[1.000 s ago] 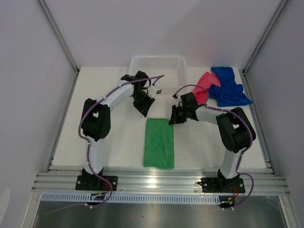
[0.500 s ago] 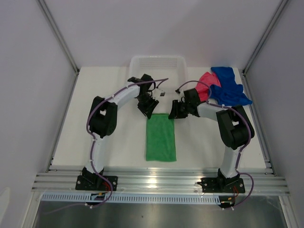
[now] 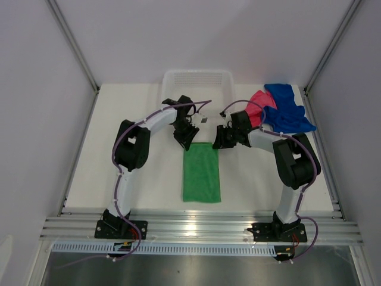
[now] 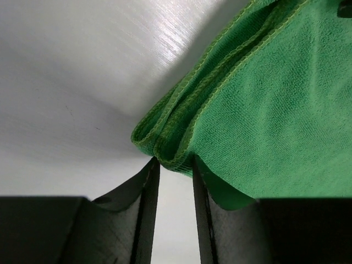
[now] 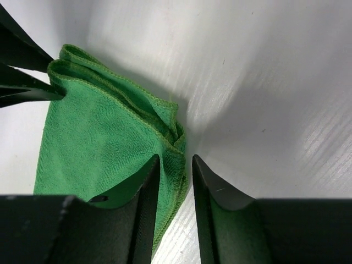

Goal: Roll the towels
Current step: Fold the towel

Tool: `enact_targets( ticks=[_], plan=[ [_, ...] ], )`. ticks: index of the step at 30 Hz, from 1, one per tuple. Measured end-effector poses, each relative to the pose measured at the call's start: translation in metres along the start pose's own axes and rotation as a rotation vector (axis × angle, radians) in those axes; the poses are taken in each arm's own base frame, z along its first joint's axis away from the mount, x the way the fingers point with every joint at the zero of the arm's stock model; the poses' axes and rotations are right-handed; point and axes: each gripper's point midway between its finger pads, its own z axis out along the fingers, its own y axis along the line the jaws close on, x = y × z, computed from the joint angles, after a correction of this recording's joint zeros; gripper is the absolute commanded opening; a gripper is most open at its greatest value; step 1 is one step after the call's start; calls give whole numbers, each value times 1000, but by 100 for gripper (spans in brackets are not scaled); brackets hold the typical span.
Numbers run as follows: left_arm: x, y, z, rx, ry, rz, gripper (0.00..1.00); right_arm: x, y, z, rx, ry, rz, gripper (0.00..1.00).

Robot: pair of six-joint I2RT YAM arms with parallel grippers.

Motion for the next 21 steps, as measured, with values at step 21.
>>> enact_targets(
  ticks=[21],
  plan=[
    [-2, -5, 4, 19, -62, 3, 1, -2, 6, -2, -29, -4, 1, 0]
  ],
)
